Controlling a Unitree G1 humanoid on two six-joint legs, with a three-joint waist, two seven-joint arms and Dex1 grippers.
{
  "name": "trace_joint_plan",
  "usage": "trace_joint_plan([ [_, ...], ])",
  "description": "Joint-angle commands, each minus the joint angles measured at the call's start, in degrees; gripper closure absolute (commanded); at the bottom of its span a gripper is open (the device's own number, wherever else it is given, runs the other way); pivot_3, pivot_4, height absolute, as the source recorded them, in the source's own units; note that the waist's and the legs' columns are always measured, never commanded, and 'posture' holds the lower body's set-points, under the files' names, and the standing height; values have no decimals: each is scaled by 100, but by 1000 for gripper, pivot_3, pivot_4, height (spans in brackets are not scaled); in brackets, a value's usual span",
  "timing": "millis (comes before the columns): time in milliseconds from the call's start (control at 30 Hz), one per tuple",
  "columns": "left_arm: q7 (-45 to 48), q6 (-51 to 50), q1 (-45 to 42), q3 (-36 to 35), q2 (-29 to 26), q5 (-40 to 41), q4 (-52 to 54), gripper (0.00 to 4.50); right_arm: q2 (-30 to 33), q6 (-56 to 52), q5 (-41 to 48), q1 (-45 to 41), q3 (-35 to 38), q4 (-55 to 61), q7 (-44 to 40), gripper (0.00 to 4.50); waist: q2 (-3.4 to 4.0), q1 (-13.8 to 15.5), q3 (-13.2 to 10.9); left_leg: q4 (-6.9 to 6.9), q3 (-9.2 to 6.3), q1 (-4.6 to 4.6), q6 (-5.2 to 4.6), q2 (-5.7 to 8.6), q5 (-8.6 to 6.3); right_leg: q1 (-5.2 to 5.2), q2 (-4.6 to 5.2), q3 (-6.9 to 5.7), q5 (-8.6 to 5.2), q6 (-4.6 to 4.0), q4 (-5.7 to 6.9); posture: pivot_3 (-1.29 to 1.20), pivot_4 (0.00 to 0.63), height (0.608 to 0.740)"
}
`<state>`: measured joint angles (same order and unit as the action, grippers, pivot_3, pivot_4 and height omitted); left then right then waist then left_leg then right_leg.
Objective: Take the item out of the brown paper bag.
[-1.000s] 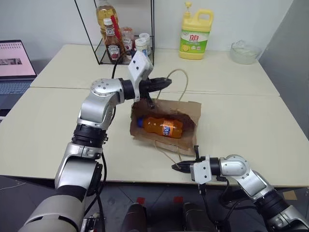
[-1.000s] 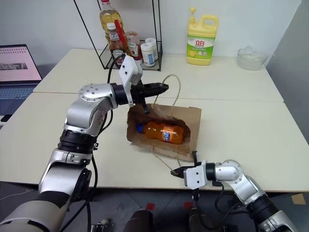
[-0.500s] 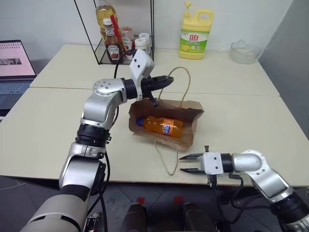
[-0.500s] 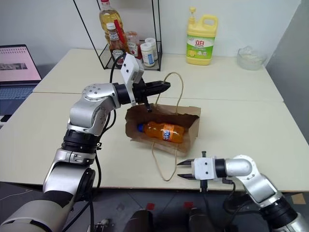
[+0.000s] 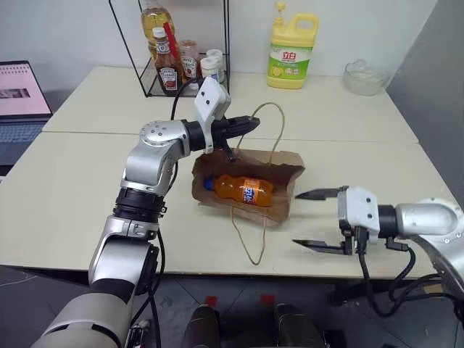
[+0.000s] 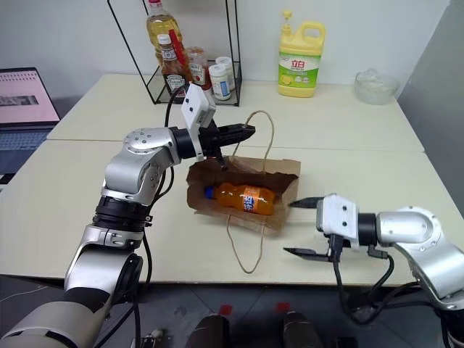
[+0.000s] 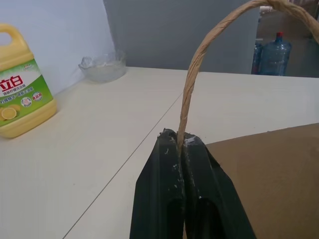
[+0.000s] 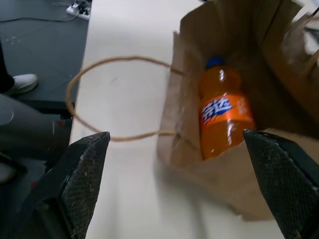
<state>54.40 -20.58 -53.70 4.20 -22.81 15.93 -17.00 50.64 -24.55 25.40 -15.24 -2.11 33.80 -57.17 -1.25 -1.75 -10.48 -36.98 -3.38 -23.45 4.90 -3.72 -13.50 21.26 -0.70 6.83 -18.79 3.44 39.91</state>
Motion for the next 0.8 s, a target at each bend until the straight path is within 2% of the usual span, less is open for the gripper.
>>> trace_joint_plan([
  [33, -11, 141, -61, -109, -14, 50, 215, 4500, -307, -654, 191, -604, -68, 231, 550, 417, 0, -7, 0, -1, 0, 0, 0, 0, 0, 0, 0, 0, 0, 0, 0, 0, 150, 740],
  [100, -14, 154, -103, -104, 0, 38, 172, 4500, -588, -1039, 101, -998, -229, 214, 948, 890, 0, -7, 0, 0, 0, -1, 0, 0, 0, 4, 0, 1, 0, 0, 2, 0, 150, 740],
  [233, -21, 196, -150, -95, 21, 17, 104, 4500, -1232, -1925, 203, -1560, -438, 266, 1697, 2319, 0, -6, 0, 0, 0, -10, 0, 0, 0, 14, 0, 0, 0, 0, 3, 0, 150, 740],
  [267, -24, 206, -153, -92, 25, 14, 98, 4500, -1413, -2135, 304, -1638, -448, 306, 1853, 2809, 0, -6, 0, 0, -1, -16, 0, 0, 0, 17, 0, -1, 0, 0, 2, 0, 150, 740],
  [433, -34, 232, -172, -95, 34, 12, 59, 4500, -1955, -2509, 110, -1788, -988, 444, 2293, 4462, 0, 2, 0, -3, -8, -39, 2, 0, 1, 31, 1, -8, 0, -1, 2, 0, 150, 740],
  [567, -34, 244, -185, -94, 44, 14, 39, 4500, -2599, -2853, 430, -1772, -1018, 320, 2568, 4462, 0, -10, 0, -2, -10, -38, 1, 0, 1, 35, 0, -8, 0, -1, 3, 0, 150, 740],
  [667, -27, 255, -180, -89, 41, 5, 42, 4500, -3184, -3274, 1134, -1669, -553, 75, 2677, 4462, 0, -11, 0, -2, -11, -39, 1, 0, 1, 35, 0, -9, 0, -1, 5, 0, 150, 740],
  [800, -22, 244, -159, -87, 39, 8, 71, 4500, -3529, -3624, 1698, -1733, -195, -44, 2829, 4462, 1, -4, 0, -2, -13, -42, 1, 0, 1, 34, 1, -12, 1, -1, 5, 0, 150, 740],
])
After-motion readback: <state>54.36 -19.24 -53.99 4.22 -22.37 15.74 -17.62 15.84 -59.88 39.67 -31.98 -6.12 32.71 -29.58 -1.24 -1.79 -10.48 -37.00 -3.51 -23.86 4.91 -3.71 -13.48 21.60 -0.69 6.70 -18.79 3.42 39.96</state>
